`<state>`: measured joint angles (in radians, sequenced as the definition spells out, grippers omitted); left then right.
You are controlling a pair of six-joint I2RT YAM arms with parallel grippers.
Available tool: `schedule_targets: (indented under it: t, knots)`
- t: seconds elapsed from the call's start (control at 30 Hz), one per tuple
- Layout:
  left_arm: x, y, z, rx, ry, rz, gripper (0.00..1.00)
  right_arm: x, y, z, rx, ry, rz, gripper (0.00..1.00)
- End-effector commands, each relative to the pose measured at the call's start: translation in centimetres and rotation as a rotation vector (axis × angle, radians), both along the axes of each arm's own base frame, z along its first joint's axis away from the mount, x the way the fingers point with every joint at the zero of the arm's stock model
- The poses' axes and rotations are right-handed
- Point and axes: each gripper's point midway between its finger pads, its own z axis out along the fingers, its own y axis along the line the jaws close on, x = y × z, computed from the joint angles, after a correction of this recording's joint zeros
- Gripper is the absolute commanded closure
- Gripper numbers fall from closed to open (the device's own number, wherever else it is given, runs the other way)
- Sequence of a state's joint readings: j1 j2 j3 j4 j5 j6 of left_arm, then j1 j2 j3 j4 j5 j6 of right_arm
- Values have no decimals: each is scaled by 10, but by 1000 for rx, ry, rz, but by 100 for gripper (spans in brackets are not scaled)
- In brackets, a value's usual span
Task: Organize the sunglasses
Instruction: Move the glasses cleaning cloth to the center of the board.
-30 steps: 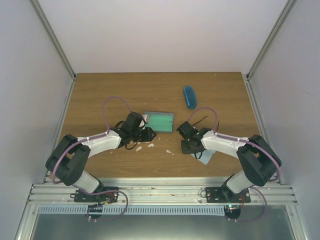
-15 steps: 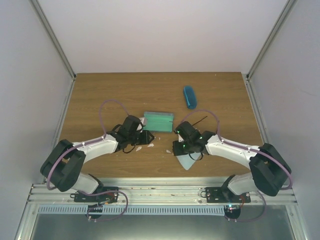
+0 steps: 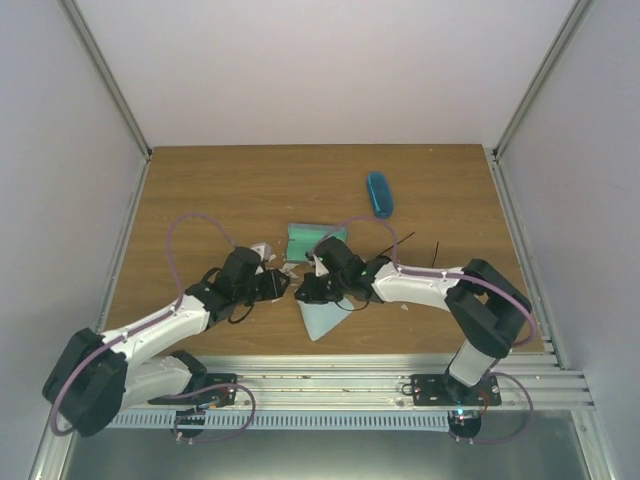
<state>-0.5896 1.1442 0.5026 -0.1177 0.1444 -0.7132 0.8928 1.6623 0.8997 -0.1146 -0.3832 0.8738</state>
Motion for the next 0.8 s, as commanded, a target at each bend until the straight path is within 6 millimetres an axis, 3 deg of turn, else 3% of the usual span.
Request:
schedule_targets:
  t: [0.0, 0.03, 0.1, 0.23, 0.33, 0.47, 0.6, 0.77]
  knots:
    - [-5, 20, 1, 24, -19, 95, 62, 22, 33, 22, 125, -39, -65, 88]
    - [-7, 22, 1, 22, -17, 102, 61, 25, 35, 24, 127, -56, -58, 75]
    - [-10, 24, 0, 17, -11, 108, 60, 31, 31, 22, 72, -93, -62, 61]
    - [-15, 20, 0, -4, 4, 84, 60, 40, -9, 19, -103, -210, -122, 51]
    - [-19, 7, -1, -50, 13, 24, 61, 40, -50, 9, -290, -292, -120, 49]
    - [-24, -11, -3, -115, 37, -65, 66, 27, -102, -19, -545, -331, -30, 48]
    - [-28, -24, -5, -169, 51, -116, 71, 10, -112, -37, -583, -303, 82, 52]
    - [-27, -21, -16, -145, 73, -97, 71, 6, -116, -54, -638, -263, 119, 55]
